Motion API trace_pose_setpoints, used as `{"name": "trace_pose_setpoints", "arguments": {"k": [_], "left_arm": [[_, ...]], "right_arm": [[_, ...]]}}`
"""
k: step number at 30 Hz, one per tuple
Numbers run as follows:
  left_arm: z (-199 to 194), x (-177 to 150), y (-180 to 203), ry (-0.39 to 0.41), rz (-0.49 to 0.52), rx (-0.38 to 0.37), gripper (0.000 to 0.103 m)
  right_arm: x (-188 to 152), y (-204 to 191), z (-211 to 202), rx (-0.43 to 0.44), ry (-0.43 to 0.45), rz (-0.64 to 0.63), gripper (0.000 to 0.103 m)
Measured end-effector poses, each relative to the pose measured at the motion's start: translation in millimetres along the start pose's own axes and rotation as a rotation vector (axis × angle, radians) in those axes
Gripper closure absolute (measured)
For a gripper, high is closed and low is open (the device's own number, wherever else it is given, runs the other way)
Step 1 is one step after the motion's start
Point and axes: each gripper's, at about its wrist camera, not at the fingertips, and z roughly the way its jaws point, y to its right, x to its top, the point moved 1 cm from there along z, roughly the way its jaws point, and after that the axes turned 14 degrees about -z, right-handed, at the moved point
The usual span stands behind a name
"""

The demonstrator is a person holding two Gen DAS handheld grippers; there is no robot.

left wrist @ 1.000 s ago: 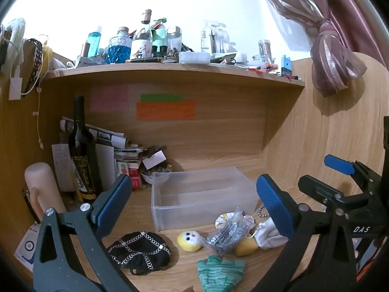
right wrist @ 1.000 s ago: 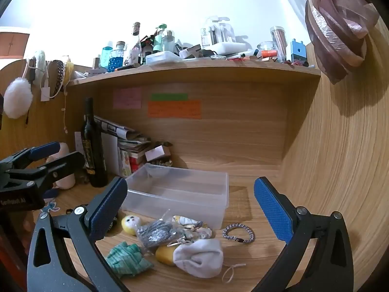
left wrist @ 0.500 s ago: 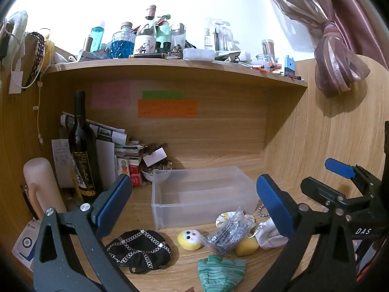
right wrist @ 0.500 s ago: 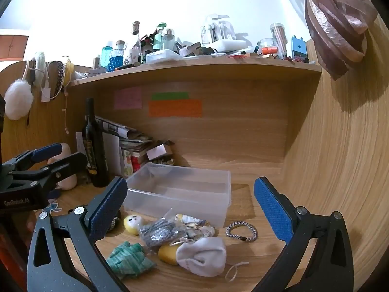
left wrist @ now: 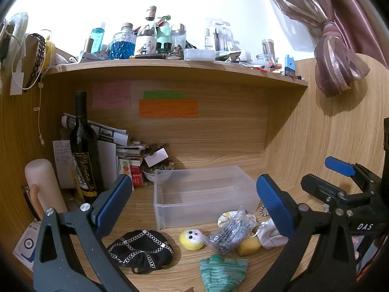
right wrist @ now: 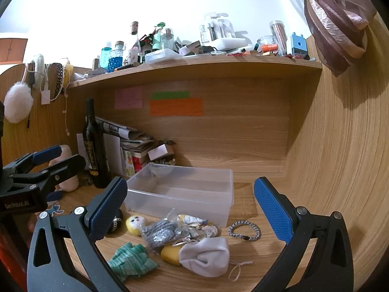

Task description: Organize soft objects

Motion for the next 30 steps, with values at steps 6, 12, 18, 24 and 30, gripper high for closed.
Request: {"name": "trace_pose_setpoints", "arguments": {"k": [6, 12, 18, 24, 30], "left_arm": [[-2.2, 0.8, -0.3, 0.003, 0.001, -0.002, 0.000], [-5.3, 2.2, 1.9, 0.012, 0.021, 0.002, 0.000], [-5.3, 1.8, 2.8, 0.013, 0.028, 0.004, 0.000], [-5.1, 0.9, 3.1, 0.010, 0.031, 0.003, 0.000], [-4.4, 0.1, 5.3, 0.011, 0.031, 0.004, 0.000]], "right_arm": [[2.1, -0.4, -1.3, -0.001, 0.006, 0.000, 0.000], [3.0, -0.6, -1.8, 0.000, 0.011, -0.001, 0.000], [4.3, -0.8, -1.3, 0.004, 0.015, 0.009, 0.000], [5.1, -2.0, -1.6, 0.006, 0.022, 0.008, 0.000], [5.9, -2.0, -1.4, 0.010, 0.025, 0.010, 0.000]]}}
